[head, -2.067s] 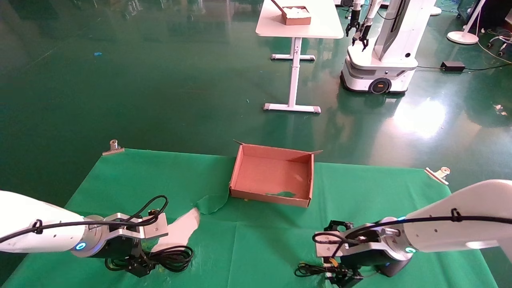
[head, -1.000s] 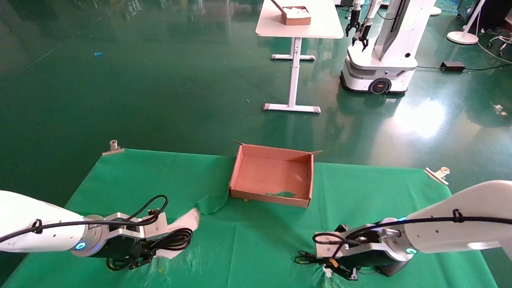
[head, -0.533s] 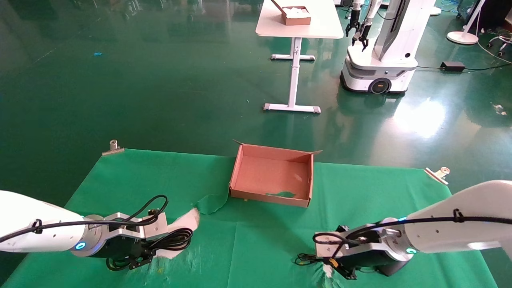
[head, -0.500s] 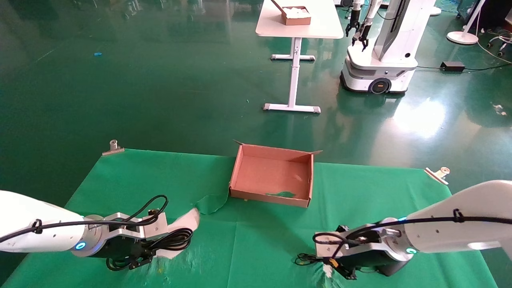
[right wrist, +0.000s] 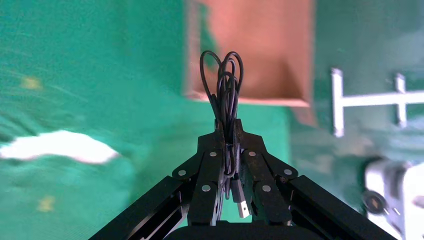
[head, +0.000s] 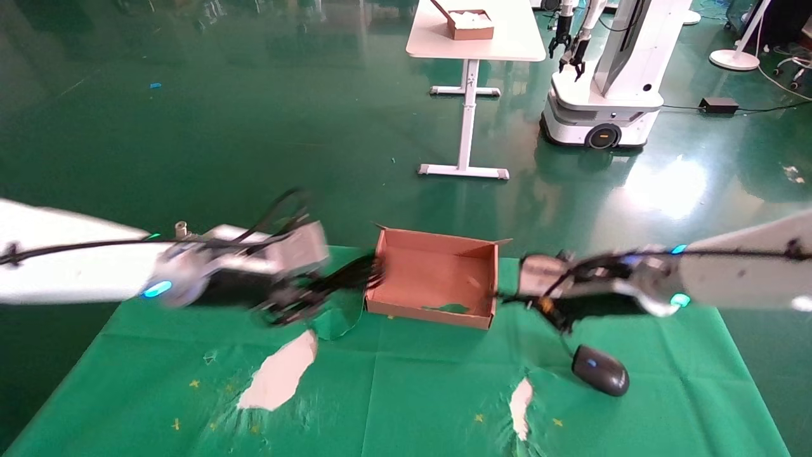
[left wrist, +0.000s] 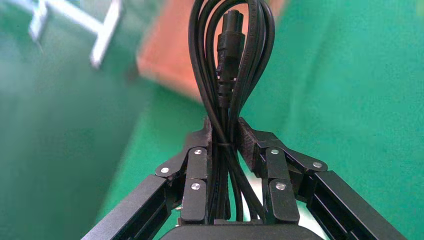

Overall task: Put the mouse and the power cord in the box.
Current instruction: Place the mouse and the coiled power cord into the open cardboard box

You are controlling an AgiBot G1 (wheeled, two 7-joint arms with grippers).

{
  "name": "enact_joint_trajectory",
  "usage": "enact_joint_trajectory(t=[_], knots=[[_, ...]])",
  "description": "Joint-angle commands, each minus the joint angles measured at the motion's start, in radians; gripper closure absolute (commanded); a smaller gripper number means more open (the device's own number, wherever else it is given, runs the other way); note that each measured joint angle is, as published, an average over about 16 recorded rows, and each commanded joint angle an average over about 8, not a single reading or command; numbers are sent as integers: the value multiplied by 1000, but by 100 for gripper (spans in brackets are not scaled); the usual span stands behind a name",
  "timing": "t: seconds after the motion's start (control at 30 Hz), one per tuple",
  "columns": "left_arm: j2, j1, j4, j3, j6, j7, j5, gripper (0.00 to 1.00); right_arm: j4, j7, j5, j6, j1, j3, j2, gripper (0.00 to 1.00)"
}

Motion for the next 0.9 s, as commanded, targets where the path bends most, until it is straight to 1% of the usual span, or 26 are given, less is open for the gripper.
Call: enact_joint_trajectory(t=[0.03,0.13,0.23,0.33,0.4,0.47,0.6,0.7,0.73,0.9], knots=[[43,-22,-5,-11,-23,2,-20,100,-8,7,-6,14,23,10,11,100],[133,-30,53,0,-102,57,-8,100,-7,15,-23,24,53,18,37,100],[212,-22,124,42,-198,142,17,100,5,24,-37,24,80,25,65,100],[260,-4,181,125,-308,232,37,100,33,41,-44,10,99,32,99,100],[271,11,206,197,-386,282,44,100,61,57,-46,-7,106,36,124,100],[274,25,224,272,-456,307,46,99,95,75,-48,-25,109,39,149,100],[275,33,256,394,-554,292,35,49,161,113,-53,-54,105,43,189,100],[275,25,268,460,-592,259,9,11,198,136,-59,-65,97,44,206,100],[275,21,270,479,-599,248,-2,0,207,142,-61,-67,95,43,210,100],[274,-2,275,563,-632,211,-44,0,236,166,-65,-66,82,42,211,100]])
